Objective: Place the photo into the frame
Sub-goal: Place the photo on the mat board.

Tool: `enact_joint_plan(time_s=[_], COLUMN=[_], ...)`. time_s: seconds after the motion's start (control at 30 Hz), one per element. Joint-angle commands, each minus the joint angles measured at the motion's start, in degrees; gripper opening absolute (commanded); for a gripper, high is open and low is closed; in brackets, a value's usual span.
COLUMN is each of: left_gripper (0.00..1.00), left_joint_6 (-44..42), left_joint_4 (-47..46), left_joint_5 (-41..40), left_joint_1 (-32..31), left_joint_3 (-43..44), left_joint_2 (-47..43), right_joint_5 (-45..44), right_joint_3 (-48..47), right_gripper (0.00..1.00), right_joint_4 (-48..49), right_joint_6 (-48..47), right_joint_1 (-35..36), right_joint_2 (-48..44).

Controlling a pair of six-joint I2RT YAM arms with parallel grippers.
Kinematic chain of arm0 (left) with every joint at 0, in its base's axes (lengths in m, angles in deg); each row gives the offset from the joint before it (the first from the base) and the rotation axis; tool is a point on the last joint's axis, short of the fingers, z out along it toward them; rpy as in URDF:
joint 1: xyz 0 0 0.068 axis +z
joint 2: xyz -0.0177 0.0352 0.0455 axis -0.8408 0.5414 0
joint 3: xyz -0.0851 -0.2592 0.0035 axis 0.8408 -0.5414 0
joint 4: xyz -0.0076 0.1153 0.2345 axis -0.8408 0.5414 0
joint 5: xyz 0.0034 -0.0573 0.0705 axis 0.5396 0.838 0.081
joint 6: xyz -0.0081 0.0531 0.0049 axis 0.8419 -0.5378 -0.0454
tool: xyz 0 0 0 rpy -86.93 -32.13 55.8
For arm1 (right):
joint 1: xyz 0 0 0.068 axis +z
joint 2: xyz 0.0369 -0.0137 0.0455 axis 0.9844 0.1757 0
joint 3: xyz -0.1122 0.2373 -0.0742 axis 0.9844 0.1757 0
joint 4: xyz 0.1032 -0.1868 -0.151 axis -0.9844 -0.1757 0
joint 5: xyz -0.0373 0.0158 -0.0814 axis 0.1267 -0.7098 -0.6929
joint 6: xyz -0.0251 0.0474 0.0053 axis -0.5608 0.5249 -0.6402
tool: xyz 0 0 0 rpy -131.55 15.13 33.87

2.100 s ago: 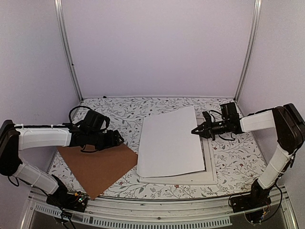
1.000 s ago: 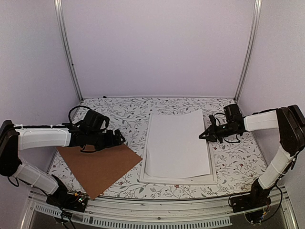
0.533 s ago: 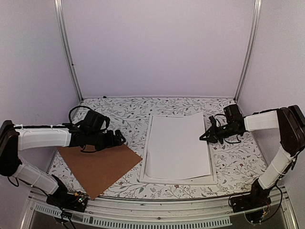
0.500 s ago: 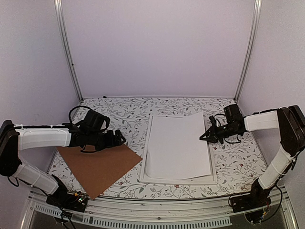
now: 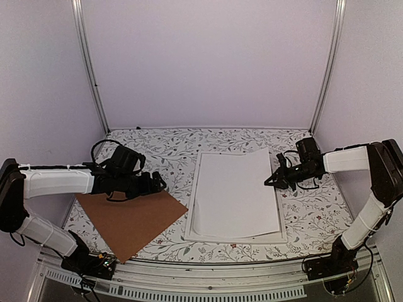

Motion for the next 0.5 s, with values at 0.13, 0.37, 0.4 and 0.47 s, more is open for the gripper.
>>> enact_joint_plan(time_s=[0.13, 0.37, 0.4, 0.47], left_gripper=[0.98, 0.98, 0.98, 0.97], left_joint_6=[-0.63, -0.66, -0.69, -0.70], left_joint_4=[0.33, 0.32, 0.36, 0.37], left_joint_5=[-0.60, -0.58, -0.62, -0.58], left_joint_1=[-1.17, -1.30, -1.30, -1.38], left_joint_3=[1.23, 1.19, 1.19, 1.19], left_joint_2=[0.22, 0.42, 0.52, 0.71], right_joint_5=[-0.32, -0.56, -0.66, -0.66], right_joint_3=[-1.01, -1.77, -2.02, -2.51], right_gripper=[0.00, 0.00, 0.00, 0.00], right_joint_4=[0.04, -0.35, -0.46, -0.81], right_joint_6=[-0.92, -1.47, -1.58, -1.98], right_joint_1=[-0.25, -0.24, -0.25, -0.25], right_joint_2=[-1.41, -0.34, -0.07, 0.19])
